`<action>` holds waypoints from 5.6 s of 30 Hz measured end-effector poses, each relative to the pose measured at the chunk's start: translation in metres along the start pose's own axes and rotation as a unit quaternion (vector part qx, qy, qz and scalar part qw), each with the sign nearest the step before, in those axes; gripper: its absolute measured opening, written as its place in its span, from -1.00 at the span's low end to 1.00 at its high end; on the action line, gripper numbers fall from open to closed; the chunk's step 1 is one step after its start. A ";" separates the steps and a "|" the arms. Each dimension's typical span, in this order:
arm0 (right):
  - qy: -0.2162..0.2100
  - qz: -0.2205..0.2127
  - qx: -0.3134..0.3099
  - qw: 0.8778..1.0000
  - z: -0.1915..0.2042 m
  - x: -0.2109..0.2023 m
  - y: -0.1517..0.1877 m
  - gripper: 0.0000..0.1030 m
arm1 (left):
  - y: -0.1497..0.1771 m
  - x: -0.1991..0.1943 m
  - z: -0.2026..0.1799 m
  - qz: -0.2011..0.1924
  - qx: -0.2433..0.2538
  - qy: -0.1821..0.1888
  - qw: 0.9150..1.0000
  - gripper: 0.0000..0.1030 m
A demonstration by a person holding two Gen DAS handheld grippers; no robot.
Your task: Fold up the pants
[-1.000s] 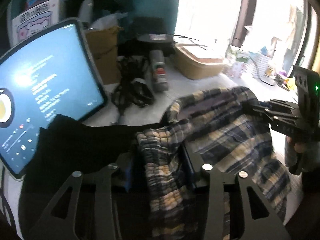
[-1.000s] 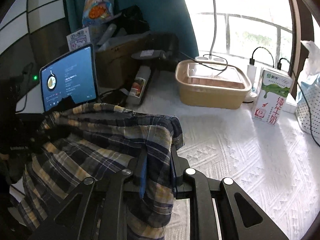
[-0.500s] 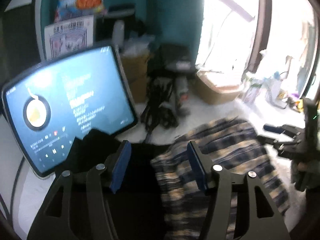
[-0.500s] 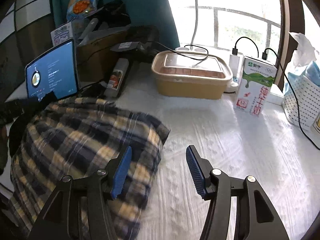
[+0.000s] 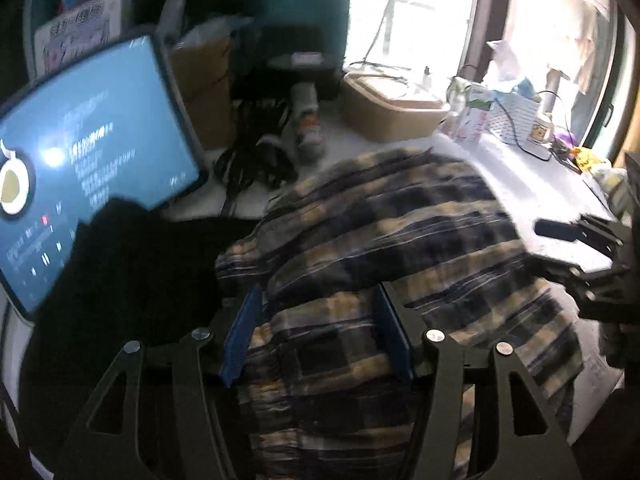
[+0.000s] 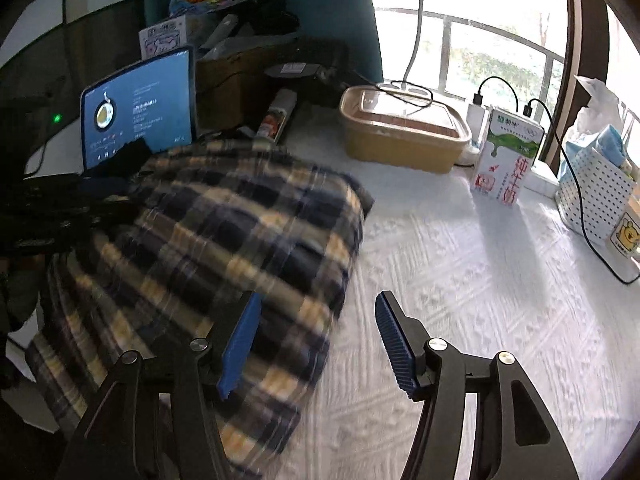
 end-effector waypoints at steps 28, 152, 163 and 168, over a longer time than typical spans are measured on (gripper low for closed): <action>0.054 -0.029 0.039 0.997 0.008 -0.078 0.077 0.28 | 0.064 -0.089 -0.072 -0.112 0.024 0.007 0.993 0.75; 0.252 -0.269 0.124 0.921 0.037 -0.317 0.125 1.00 | 0.096 -0.243 -0.160 -0.351 0.010 -0.021 0.936 0.98; 0.252 -0.268 0.123 0.922 0.037 -0.316 0.125 1.00 | 0.097 -0.242 -0.163 -0.351 0.015 -0.021 0.936 0.98; 0.252 -0.269 0.124 0.921 0.037 -0.316 0.125 1.00 | 0.097 -0.242 -0.162 -0.350 0.015 -0.020 0.936 0.98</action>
Point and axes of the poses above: each gripper's, at about its wrist camera, not at the fingertips, and x roughly the way its jaws point, z to its left, y to its underside, the point moved 1 cm from there along x, roughly the way its jaws point, and after that the axes turned 5 degrees about z, right-handed, at the moved point
